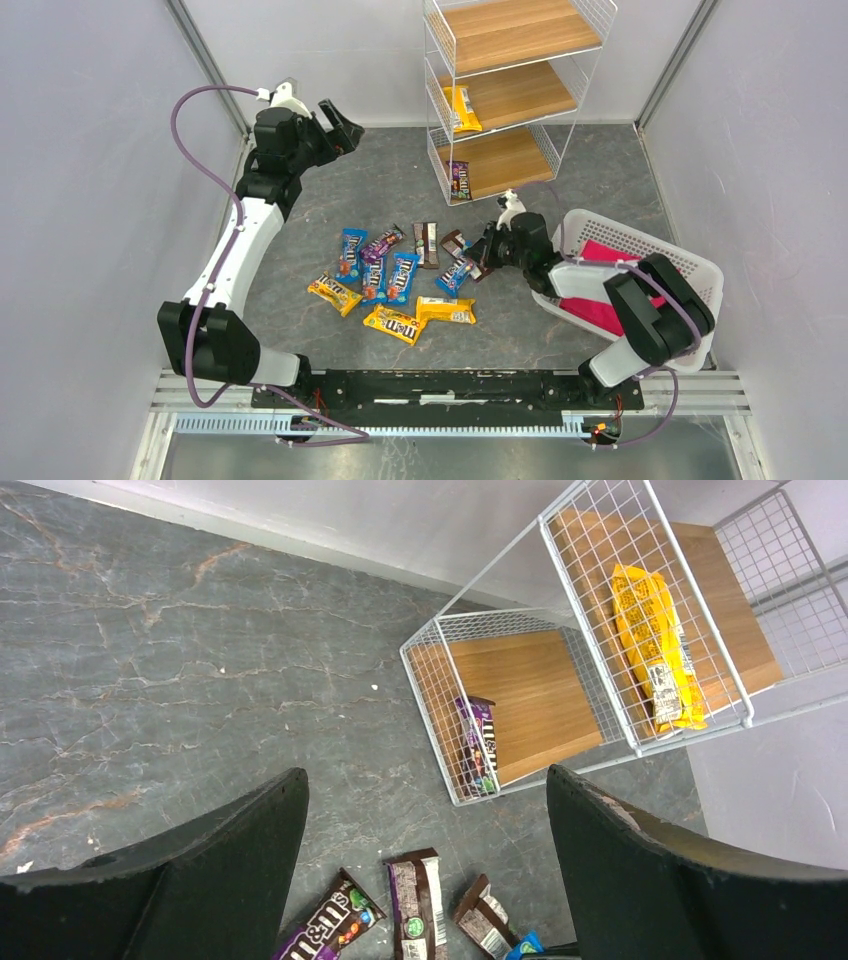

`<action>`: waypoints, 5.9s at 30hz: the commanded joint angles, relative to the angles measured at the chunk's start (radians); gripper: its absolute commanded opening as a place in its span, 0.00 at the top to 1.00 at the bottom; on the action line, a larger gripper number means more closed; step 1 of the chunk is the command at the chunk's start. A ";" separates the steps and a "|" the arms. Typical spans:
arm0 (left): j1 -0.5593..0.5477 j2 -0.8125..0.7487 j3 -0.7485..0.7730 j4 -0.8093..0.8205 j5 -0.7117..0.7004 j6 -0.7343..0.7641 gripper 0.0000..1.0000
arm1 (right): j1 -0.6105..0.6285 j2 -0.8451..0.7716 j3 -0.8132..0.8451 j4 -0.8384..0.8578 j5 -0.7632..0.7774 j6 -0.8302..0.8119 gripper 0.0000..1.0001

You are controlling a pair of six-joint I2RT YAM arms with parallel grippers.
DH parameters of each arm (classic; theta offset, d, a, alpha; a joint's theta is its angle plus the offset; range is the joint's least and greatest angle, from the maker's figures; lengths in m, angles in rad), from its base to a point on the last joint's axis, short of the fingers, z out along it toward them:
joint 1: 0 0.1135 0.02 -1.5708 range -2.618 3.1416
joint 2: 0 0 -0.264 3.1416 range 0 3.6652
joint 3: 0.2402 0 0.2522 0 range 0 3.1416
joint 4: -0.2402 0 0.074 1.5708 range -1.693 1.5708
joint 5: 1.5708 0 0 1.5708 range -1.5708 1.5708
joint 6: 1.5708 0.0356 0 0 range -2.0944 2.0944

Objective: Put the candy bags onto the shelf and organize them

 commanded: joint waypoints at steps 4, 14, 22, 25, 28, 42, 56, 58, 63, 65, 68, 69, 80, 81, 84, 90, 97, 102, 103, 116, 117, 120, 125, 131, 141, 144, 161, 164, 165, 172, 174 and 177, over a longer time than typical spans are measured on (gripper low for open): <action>0.006 0.009 0.033 0.026 0.045 -0.044 0.06 | 0.011 -0.139 -0.168 0.193 0.239 0.280 0.96; 0.005 0.013 0.036 0.026 0.053 -0.044 0.06 | 0.177 -0.195 -0.235 0.256 0.363 0.342 0.69; 0.007 0.014 0.038 0.026 0.063 -0.049 0.06 | 0.179 -0.136 -0.113 0.039 -0.002 0.138 0.56; 0.007 0.016 0.037 0.027 0.065 -0.049 0.06 | 0.179 -0.121 -0.065 -0.085 -0.066 0.061 0.50; 0.006 0.020 0.035 0.025 0.063 -0.049 0.06 | 0.166 -0.131 -0.046 -0.169 -0.058 0.036 0.41; 0.006 0.028 0.036 0.026 0.062 -0.045 0.06 | 0.133 0.006 -0.086 0.092 -0.193 0.260 0.33; 0.018 0.033 0.039 0.026 0.079 -0.052 0.06 | 0.130 0.091 -0.156 0.369 -0.231 0.427 0.69; 0.018 0.033 0.039 0.026 0.078 -0.052 0.06 | 0.130 0.078 -0.166 0.396 -0.236 0.436 0.75; 0.018 0.032 0.039 0.028 0.083 -0.055 0.06 | 0.129 0.012 -0.186 0.410 -0.242 0.424 0.87; 0.018 0.032 0.037 0.029 0.078 -0.054 0.06 | 0.130 -0.036 -0.183 0.374 -0.238 0.401 0.89; 0.018 0.036 0.038 0.028 0.078 -0.054 0.06 | 0.129 -0.127 -0.159 0.251 -0.224 0.349 0.91; 0.018 0.038 0.038 0.028 0.080 -0.055 0.06 | 0.125 -0.163 -0.147 0.209 -0.216 0.324 0.92; 0.016 0.041 0.033 0.028 0.073 -0.055 0.06 | -0.006 -0.591 0.078 -0.294 -0.082 0.152 0.94; 0.015 0.044 0.033 0.029 0.073 -0.054 0.06 | -0.019 -0.620 0.128 -0.341 -0.048 0.130 0.94; 0.011 0.047 0.032 0.027 0.066 -0.050 0.06 | -0.029 -0.671 0.296 -0.439 0.083 0.057 0.93; 0.003 0.048 0.034 0.019 0.045 -0.036 0.06 | -0.035 -0.643 0.594 -0.525 0.314 -0.021 0.94; 0.002 0.032 0.039 0.017 0.046 -0.032 0.05 | -0.034 -0.492 0.830 -0.421 0.542 -0.069 0.94; 0.004 0.028 0.047 0.006 0.036 -0.021 0.05 | -0.034 -0.299 0.993 -0.338 0.639 -0.081 0.98; 0.004 0.028 0.048 0.004 0.036 -0.020 0.05 | -0.034 -0.255 1.037 -0.331 0.648 -0.085 0.98; 0.074 0.059 0.035 0.041 0.128 -0.082 0.08 | -0.032 0.131 1.344 -0.289 0.668 -0.058 0.99; 0.075 0.057 0.033 0.041 0.124 -0.080 0.08 | -0.033 0.149 1.352 -0.295 0.657 -0.046 0.99; 0.083 0.056 0.033 0.042 0.121 -0.077 0.08 | -0.031 0.183 1.356 -0.306 0.644 0.000 0.98; 0.098 0.062 0.026 0.059 0.152 -0.099 0.09 | -0.018 0.221 1.352 -0.300 0.613 0.043 0.98; 0.118 0.064 0.018 0.074 0.173 -0.117 0.09 | 0.017 0.229 1.347 -0.312 0.622 0.045 0.94; 0.131 0.069 0.016 0.080 0.184 -0.126 0.10 | 0.048 0.187 1.270 -0.301 0.631 0.077 0.83; 0.131 0.069 0.016 0.080 0.184 -0.126 0.10 | 0.048 0.159 1.231 -0.288 0.643 0.072 0.74; 0.131 0.069 0.013 0.085 0.192 -0.129 0.10 | 0.043 0.043 1.116 -0.285 0.621 0.003 0.43; 0.131 0.068 0.013 0.085 0.192 -0.128 0.10 | 0.040 0.029 1.115 -0.305 0.606 -0.001 0.41; 0.131 0.069 0.013 0.085 0.192 -0.128 0.10 | 0.038 0.026 1.115 -0.312 0.604 0.000 0.41; 0.131 0.068 0.013 0.085 0.192 -0.129 0.10 | 0.022 -0.037 1.027 -0.287 0.625 -0.009 0.42; 0.131 0.069 0.014 0.085 0.191 -0.128 0.10 | 0.016 -0.048 1.015 -0.294 0.597 -0.008 0.51; 0.131 0.067 0.014 0.085 0.192 -0.126 0.10 | 0.018 -0.103 0.971 -0.292 0.459 -0.074 0.51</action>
